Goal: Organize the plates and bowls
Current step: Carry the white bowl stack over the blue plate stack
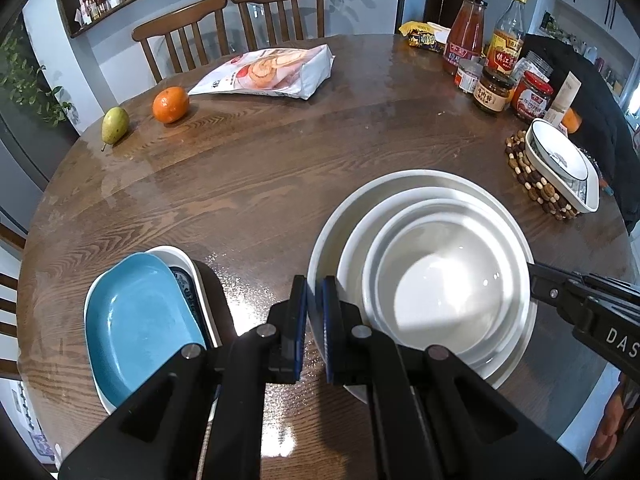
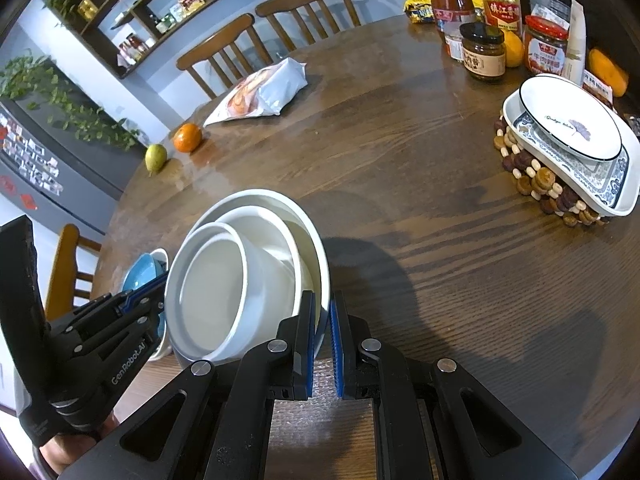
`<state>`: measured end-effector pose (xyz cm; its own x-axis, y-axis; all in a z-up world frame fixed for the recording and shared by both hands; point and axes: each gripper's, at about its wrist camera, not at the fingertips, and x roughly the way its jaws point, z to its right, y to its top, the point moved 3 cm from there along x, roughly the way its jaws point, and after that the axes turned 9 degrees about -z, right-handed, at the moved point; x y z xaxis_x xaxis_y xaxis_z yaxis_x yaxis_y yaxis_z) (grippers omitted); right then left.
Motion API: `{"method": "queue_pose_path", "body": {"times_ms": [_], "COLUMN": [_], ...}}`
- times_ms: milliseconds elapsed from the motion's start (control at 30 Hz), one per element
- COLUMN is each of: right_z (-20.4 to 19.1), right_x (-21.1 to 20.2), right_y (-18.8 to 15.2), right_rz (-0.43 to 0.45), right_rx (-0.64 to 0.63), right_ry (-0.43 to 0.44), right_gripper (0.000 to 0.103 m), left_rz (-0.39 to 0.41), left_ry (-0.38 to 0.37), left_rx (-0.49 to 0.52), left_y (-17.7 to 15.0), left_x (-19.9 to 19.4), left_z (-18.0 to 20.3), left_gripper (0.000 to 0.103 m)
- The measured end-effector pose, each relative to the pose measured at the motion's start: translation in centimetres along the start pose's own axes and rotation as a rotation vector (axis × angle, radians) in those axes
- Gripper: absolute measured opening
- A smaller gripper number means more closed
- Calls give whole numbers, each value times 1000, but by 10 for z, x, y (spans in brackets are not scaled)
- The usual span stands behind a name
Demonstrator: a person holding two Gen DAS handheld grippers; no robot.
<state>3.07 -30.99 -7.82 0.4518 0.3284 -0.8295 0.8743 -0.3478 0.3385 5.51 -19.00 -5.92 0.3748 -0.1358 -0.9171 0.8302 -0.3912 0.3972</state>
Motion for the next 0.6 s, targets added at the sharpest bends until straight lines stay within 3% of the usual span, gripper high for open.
{"method": "queue_pose_path", "body": {"times_ms": [600], "right_z": [-12], "right_x": [-12], "right_y": [-3], "right_rz": [19], "right_rx": [-37], "right_ry": [15], "right_gripper": [11], "left_rz": [49], "left_ry": [22], "left_rx": [-29], "left_y": [-7], "left_x": [-20], "left_z": [-9], "left_gripper": [2]}}
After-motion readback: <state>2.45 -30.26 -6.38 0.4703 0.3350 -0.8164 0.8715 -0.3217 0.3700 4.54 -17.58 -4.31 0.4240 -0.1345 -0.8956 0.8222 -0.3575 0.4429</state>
